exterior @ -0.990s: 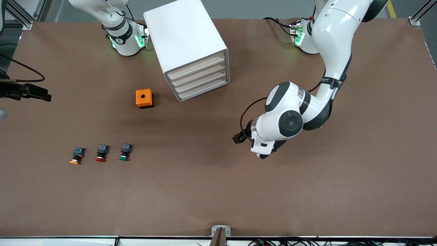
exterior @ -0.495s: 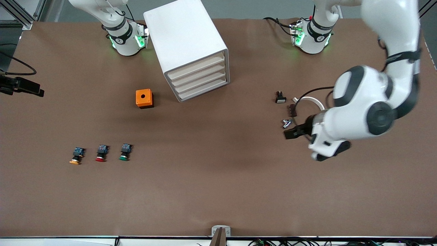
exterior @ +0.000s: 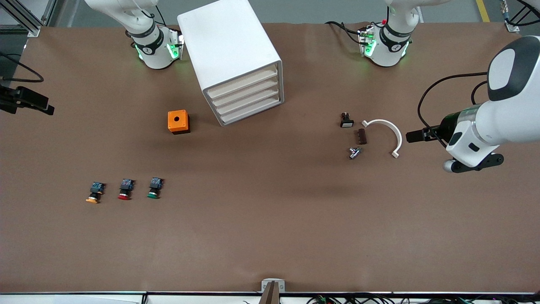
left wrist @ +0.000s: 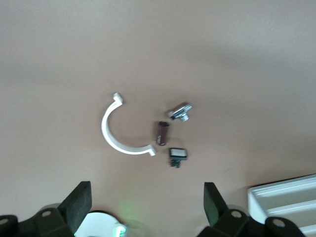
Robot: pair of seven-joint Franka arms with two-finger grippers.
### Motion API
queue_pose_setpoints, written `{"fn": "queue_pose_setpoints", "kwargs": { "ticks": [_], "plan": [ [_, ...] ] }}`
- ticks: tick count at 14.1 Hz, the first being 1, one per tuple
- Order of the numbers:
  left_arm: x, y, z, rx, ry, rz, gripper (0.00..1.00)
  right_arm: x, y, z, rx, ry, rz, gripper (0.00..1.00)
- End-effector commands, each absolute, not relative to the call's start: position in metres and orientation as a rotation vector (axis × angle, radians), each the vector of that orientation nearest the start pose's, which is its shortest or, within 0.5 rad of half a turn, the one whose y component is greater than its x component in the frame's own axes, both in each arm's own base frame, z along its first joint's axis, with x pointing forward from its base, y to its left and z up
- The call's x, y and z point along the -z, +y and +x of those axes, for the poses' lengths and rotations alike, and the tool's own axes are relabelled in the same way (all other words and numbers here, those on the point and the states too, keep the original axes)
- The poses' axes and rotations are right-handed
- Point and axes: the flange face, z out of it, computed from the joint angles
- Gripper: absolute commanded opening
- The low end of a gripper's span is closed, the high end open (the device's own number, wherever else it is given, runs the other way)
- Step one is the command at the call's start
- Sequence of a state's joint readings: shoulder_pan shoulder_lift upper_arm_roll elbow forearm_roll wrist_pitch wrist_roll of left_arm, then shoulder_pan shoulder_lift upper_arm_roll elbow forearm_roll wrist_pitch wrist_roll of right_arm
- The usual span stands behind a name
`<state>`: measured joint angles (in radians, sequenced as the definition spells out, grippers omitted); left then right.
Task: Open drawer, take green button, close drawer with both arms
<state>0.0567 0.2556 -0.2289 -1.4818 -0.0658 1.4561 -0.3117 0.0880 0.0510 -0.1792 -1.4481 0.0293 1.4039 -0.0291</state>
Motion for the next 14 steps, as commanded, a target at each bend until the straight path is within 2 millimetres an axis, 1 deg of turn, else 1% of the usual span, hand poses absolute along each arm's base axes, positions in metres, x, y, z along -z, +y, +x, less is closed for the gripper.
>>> {"fn": "queue_pose_setpoints", "kwargs": {
  "ticks": [1, 2, 4, 5, 8, 10, 12, 14],
  "plan": [
    [-0.52, -0.085, 0.563, -0.41, -0.12, -3.132, 1.0, -0.644, -0.043, 0.529, -0.11, 0.079, -3.092, 1.0],
    [-0.52, -0.08, 0.558, -0.405, -0.117, -3.127, 1.0, -0.647, -0.04, 0.526, -0.104, 0.068, -3.099, 1.0],
    [-0.518, -0.07, 0.554, -0.375, -0.097, -3.123, 1.0, -0.648, -0.04, 0.52, -0.102, 0.071, -3.097, 1.0],
    [-0.516, -0.059, 0.551, -0.359, -0.088, -3.114, 1.0, -0.648, -0.043, 0.517, -0.099, 0.077, -3.096, 1.0],
    [-0.517, -0.04, 0.537, -0.288, -0.066, -3.127, 1.0, -0.653, -0.044, 0.512, -0.075, 0.08, -3.095, 1.0],
    [-0.518, -0.038, 0.532, -0.259, -0.06, -3.132, 1.0, -0.664, -0.044, 0.505, -0.035, 0.065, -3.096, 1.0],
    [-0.525, -0.037, 0.533, -0.228, -0.062, -3.136, 1.0, -0.669, -0.043, 0.502, -0.018, 0.06, -3.097, 1.0],
    [-0.536, -0.037, 0.536, -0.164, -0.065, -3.143, 1.0, -0.668, -0.044, 0.503, -0.023, 0.063, -3.097, 1.0]
  ]
}}
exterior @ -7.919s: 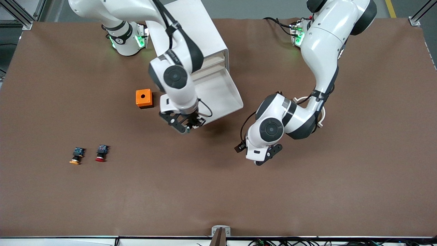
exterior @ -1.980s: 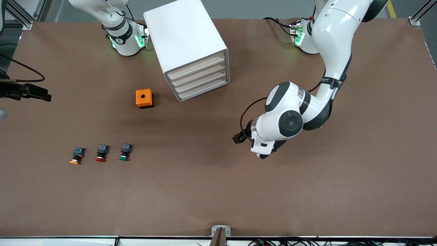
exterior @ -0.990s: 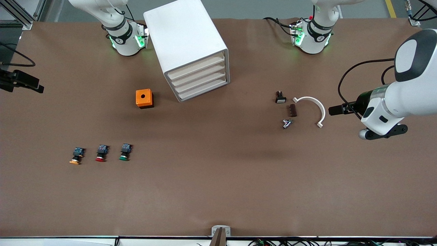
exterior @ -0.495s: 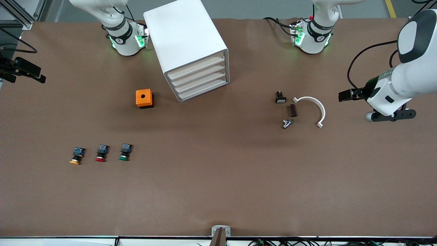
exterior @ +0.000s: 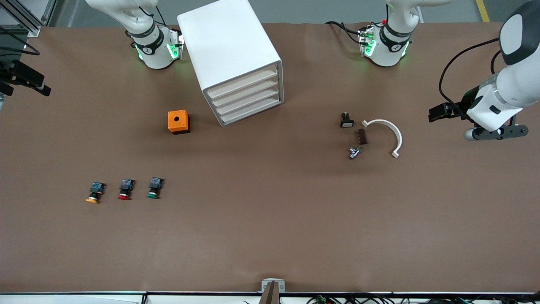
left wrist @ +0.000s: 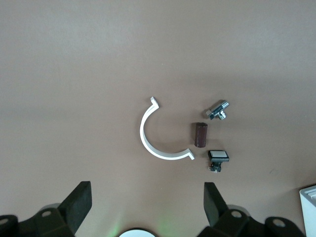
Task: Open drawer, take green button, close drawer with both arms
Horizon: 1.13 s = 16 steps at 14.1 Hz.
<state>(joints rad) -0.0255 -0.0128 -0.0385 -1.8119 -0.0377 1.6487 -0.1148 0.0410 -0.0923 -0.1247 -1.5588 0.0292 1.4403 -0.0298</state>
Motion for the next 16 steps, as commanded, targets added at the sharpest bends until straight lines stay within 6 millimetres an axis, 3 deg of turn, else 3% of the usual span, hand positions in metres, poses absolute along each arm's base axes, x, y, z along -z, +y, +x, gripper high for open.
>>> {"fn": "queue_pose_setpoints", "kwargs": {
  "ticks": [1, 5, 7, 11, 16],
  "plan": [
    [-0.545, -0.037, 0.538, -0.108, -0.062, -3.147, 1.0, -0.669, -0.039, 0.503, -0.019, 0.046, -3.099, 1.0],
    [-0.597, -0.033, 0.548, 0.056, -0.078, -3.158, 1.0, -0.668, -0.036, 0.506, 0.0, 0.03, -3.129, 1.0],
    [-0.613, -0.033, 0.549, 0.097, -0.087, -3.16, 1.0, -0.666, -0.039, 0.505, -0.007, -0.018, -3.129, 1.0],
    [-0.629, -0.032, 0.553, 0.15, -0.096, -3.16, 1.0, -0.664, -0.043, 0.504, -0.007, -0.011, -3.128, 1.0],
    [-0.629, -0.032, 0.548, 0.08, -0.086, -3.158, 1.0, -0.663, -0.052, 0.503, -0.012, 0.011, -3.132, 1.0]
  ]
}}
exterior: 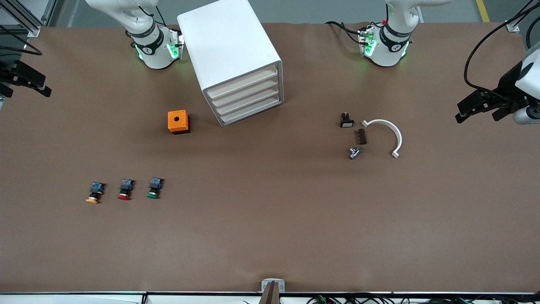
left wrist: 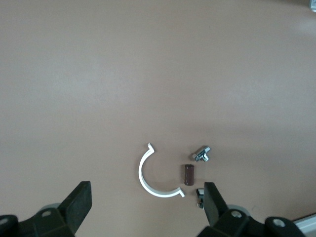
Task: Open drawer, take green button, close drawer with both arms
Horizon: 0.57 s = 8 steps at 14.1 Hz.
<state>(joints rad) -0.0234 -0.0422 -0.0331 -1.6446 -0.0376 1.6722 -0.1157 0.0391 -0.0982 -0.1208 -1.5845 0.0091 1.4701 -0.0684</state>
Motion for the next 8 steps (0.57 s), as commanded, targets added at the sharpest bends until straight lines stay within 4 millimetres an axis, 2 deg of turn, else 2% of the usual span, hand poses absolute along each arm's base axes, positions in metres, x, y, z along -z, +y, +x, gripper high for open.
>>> {"fn": "queue_pose_setpoints", "kwargs": {
  "ticks": [1, 8],
  "plan": [
    [-0.6276, -0.032, 0.5483, 0.068, -0.085, -3.156, 1.0, -0.6627, -0.0527, 0.5033, -0.012, 0.014, -3.132, 1.0],
    [-0.6233, -0.032, 0.5457, 0.001, -0.087, -3.155, 1.0, -0.6607, -0.0526, 0.5026, -0.026, 0.014, -3.131, 1.0]
  ]
}}
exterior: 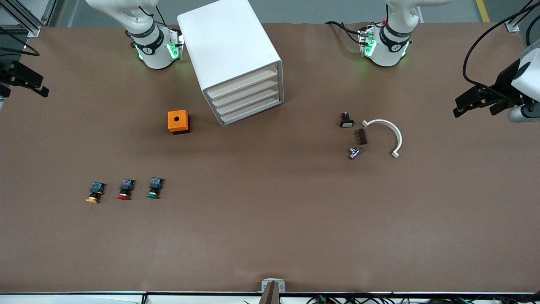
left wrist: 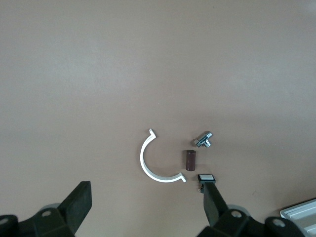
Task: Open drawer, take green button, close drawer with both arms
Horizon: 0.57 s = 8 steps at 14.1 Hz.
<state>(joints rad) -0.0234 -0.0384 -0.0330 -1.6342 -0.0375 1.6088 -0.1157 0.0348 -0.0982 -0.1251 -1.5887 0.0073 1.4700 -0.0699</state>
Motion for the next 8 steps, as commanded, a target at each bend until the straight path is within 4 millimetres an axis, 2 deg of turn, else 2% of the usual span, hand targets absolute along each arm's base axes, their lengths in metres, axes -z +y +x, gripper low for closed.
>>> {"fn": "queue_pose_setpoints", "kwargs": {
  "ticks": [1, 8],
  "plan": [
    [-0.624, -0.0337, 0.5457, 0.003, -0.083, -3.155, 1.0, -0.6609, -0.0534, 0.5027, -0.024, 0.016, -3.131, 1.0],
    [-0.624, -0.0356, 0.5455, 0.003, -0.09, -3.157, 1.0, -0.6594, -0.0526, 0.5033, -0.029, 0.014, -3.131, 1.0]
  ]
}}
